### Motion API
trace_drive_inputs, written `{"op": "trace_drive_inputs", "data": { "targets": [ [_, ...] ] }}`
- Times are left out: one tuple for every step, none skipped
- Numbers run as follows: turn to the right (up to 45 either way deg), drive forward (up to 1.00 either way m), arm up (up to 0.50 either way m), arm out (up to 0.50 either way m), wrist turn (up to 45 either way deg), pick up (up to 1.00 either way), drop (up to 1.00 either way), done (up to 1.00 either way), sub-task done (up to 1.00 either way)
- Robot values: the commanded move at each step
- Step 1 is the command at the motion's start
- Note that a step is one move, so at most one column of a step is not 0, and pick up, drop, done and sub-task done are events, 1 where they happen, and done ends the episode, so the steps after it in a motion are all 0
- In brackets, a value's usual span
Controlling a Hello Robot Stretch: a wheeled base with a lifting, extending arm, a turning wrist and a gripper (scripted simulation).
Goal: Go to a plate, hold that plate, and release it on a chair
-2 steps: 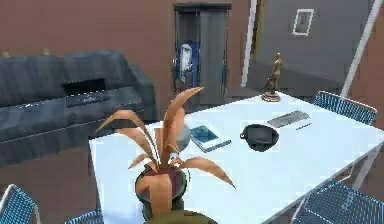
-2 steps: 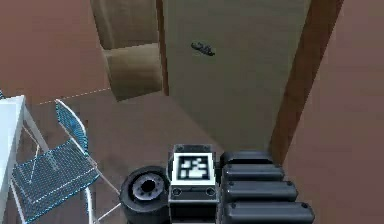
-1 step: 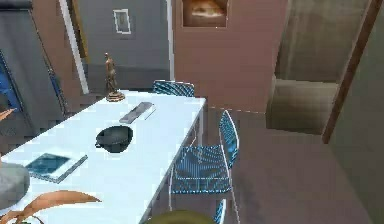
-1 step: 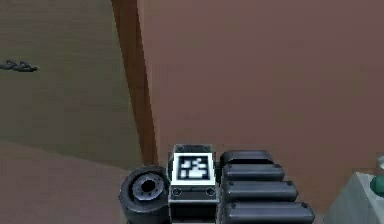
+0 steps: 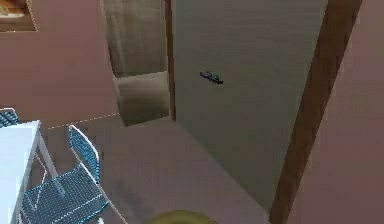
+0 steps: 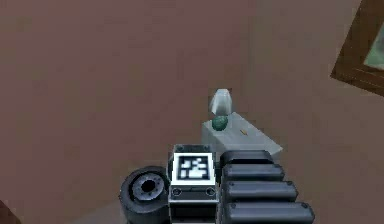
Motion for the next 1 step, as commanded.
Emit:
{"op": "trace_drive_inputs", "data": {
  "targets": [
    [39.0, 0.00, 0.00, 0.00, 0.0, 0.00, 0.00, 0.00, 0.00]
  ]
}}
